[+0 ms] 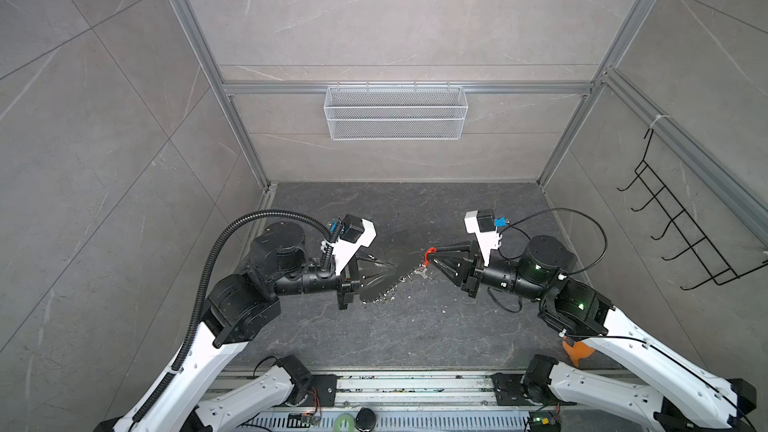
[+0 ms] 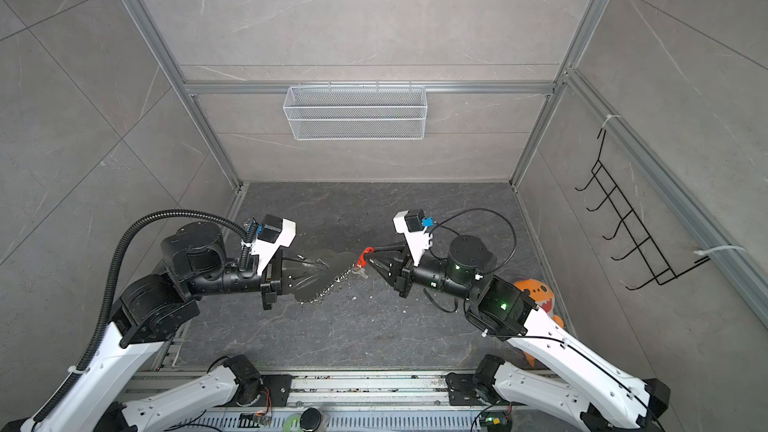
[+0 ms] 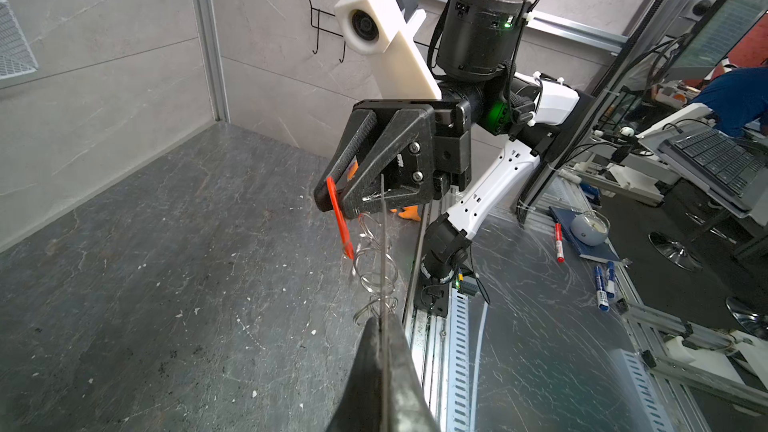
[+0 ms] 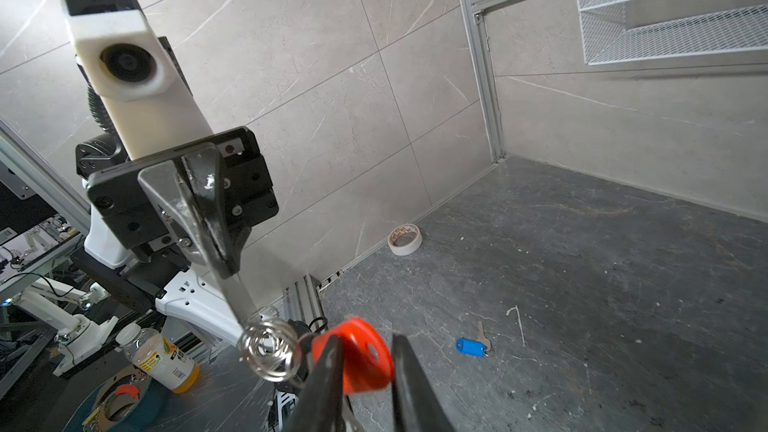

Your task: Remove the keys from the keyring

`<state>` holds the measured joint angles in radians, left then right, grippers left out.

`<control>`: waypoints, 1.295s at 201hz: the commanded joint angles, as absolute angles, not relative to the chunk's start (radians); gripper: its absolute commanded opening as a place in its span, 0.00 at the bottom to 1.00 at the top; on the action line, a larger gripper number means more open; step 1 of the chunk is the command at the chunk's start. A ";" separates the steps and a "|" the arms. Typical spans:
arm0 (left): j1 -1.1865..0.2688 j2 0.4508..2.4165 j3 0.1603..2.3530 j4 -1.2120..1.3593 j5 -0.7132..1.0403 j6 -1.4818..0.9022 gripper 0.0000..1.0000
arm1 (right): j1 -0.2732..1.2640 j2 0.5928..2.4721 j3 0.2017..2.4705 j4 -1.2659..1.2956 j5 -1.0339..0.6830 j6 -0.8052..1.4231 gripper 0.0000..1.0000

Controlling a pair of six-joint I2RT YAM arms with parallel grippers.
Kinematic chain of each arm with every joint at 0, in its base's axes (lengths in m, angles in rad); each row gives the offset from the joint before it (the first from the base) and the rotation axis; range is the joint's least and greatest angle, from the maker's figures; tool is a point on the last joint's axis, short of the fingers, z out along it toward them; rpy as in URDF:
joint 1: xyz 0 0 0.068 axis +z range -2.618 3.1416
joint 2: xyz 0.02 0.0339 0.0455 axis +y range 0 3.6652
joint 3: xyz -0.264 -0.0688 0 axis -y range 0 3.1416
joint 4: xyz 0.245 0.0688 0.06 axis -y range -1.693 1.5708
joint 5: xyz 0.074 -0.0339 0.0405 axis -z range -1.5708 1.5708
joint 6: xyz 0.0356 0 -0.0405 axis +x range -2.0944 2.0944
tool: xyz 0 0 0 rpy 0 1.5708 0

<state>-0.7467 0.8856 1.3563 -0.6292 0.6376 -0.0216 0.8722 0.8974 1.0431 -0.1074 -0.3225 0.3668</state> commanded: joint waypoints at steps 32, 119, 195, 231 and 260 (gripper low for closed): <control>-0.750 0.898 1.413 -0.630 0.697 0.014 0.00 | 0.872 0.865 1.035 -0.103 -0.340 0.373 0.32; -0.749 0.927 1.456 -0.670 0.794 0.026 0.00 | 0.872 0.813 1.003 -0.044 -0.435 0.346 0.47; -0.750 0.916 1.470 -0.698 0.847 0.052 0.00 | 0.807 0.829 0.923 0.185 -0.710 0.473 0.52; -0.749 0.910 1.471 -0.696 0.865 0.058 0.00 | 0.786 0.870 0.897 0.342 -0.848 0.586 0.53; -0.750 0.907 1.469 -0.685 0.877 0.057 0.00 | 0.786 0.902 0.905 0.386 -0.901 0.622 0.54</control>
<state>-0.7464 0.9230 1.4342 -0.7185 0.8303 0.0315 0.7902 0.8833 0.9085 0.2806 -0.8055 0.5545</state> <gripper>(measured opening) 0.045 0.540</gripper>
